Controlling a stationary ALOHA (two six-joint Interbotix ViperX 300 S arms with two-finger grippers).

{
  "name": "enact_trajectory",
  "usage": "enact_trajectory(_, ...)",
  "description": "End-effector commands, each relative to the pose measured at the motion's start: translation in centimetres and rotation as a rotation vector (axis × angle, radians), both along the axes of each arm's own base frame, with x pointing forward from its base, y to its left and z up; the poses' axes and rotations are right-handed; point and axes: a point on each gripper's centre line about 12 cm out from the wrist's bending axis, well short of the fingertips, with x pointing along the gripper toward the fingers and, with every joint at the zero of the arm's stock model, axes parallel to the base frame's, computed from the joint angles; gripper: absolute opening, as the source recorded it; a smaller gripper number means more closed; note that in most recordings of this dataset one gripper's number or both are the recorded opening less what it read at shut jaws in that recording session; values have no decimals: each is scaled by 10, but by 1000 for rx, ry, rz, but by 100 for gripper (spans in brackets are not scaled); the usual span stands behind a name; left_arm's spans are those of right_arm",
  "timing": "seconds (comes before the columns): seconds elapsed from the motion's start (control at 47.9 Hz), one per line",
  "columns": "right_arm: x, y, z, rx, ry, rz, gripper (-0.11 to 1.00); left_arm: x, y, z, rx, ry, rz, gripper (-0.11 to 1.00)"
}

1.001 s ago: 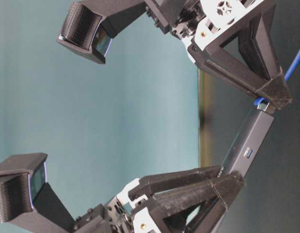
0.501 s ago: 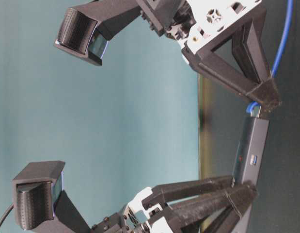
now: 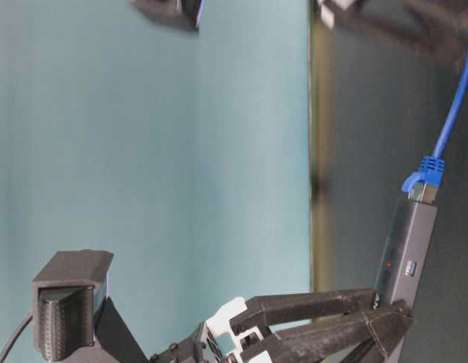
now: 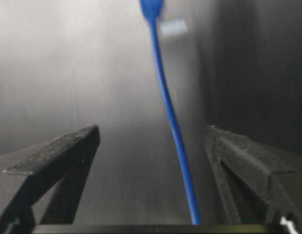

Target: Insert the LAN cable into the hub.

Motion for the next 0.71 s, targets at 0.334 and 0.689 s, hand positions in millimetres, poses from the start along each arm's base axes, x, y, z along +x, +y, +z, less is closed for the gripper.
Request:
enact_trajectory(0.334, -35, -8, 9, 19, -20, -14, 83, -3, 5, -3, -5, 5, 18, 29)
enact_trajectory(0.689, -53, -32, 39, 40, -202, -84, 83, -13, 7, -6, -6, 17, 23, 80)
